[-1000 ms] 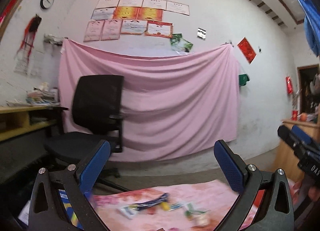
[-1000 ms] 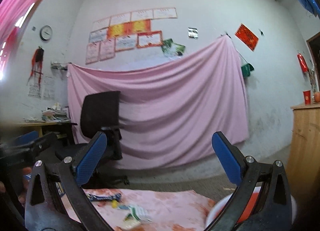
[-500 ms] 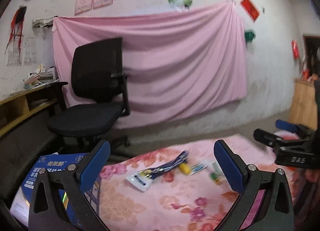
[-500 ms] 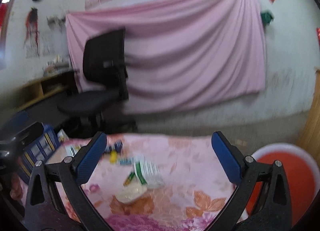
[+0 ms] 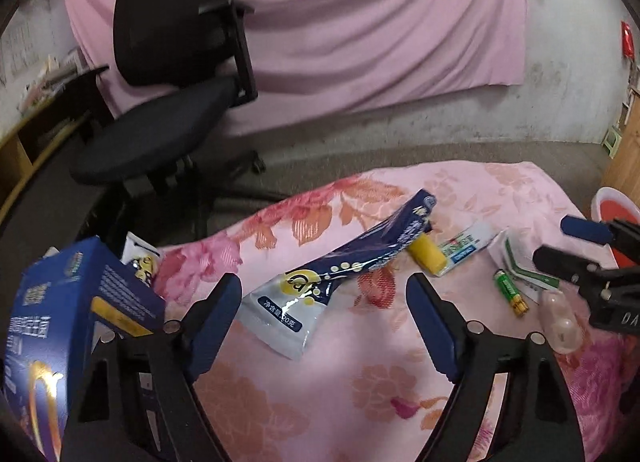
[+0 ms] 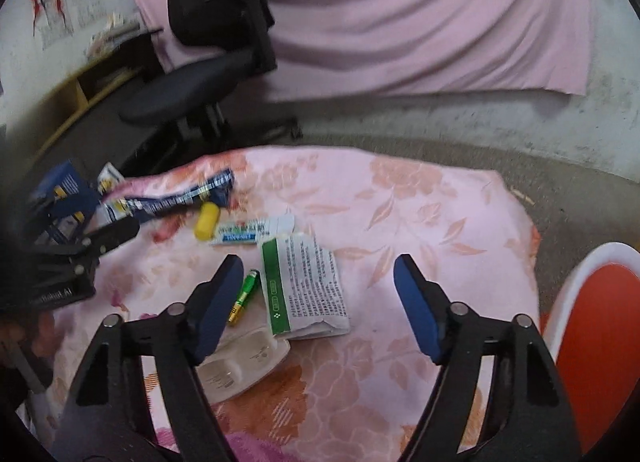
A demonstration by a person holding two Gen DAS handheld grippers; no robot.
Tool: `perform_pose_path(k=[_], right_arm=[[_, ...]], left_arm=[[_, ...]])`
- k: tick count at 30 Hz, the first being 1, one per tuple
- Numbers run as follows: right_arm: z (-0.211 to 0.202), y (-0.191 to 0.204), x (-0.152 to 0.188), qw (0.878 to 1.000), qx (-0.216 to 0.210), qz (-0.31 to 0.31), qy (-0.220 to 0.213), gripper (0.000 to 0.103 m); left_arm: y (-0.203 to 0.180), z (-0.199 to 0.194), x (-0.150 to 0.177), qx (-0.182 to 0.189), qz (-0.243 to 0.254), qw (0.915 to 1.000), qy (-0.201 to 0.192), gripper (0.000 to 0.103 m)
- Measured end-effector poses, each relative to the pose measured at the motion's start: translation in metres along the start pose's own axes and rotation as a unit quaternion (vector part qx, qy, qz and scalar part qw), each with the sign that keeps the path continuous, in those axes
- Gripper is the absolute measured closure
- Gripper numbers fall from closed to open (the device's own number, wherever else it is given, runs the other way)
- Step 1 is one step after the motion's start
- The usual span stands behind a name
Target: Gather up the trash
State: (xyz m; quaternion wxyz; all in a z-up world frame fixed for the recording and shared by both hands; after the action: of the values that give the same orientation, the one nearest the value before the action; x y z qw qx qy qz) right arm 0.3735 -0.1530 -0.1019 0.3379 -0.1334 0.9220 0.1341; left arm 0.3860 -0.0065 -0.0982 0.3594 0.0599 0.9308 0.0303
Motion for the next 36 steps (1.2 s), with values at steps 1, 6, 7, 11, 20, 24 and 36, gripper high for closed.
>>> perform_pose_path(k=[1, 6, 7, 11, 20, 24, 36], right_arm=[[0.005, 0.002, 0.001, 1.000, -0.005, -0.003, 0.014, 0.009], [0.023, 0.006, 0.009, 0.998, -0.013, -0.011, 0.062, 0.017], [0.024, 0.006, 0.010, 0.998, -0.015, -0.011, 0.067, 0.019], [0.023, 0.007, 0.013, 0.997, -0.019, -0.012, 0.071, 0.029], [0.017, 0.002, 0.016, 0.997, -0.031, -0.004, 0.072, 0.030], [0.004, -0.002, 0.017, 0.998, -0.036, 0.008, 0.051, 0.031], [-0.022, -0.016, 0.017, 0.999, -0.026, 0.041, 0.012, 0.072]], left_arm=[[-0.001, 0.001, -0.001, 0.004, -0.003, 1.0000, 0.007, 0.023], [0.000, 0.016, 0.004, 0.017, -0.004, 0.9986, 0.049, 0.052], [0.000, 0.016, 0.004, 0.016, -0.005, 0.9984, 0.054, 0.054], [-0.002, 0.015, 0.004, 0.028, 0.000, 0.9982, 0.053, 0.081], [-0.005, -0.002, 0.005, 0.075, -0.041, 0.9951, 0.050, 0.103], [-0.013, -0.016, 0.006, 0.085, -0.048, 0.9943, 0.043, 0.103], [-0.009, -0.030, -0.009, 0.075, -0.051, 0.9958, 0.014, 0.077]])
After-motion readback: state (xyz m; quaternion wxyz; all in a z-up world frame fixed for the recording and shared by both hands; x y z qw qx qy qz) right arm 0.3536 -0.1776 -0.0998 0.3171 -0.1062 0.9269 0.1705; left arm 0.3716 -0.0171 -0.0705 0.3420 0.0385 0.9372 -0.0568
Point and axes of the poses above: each gripper's, at about its wrist camera, not at the fingertips, and z roughly the way its jaws point, y to its left, x to its underside, the point moved 7 cm from there along z, roughly the way its jaws point
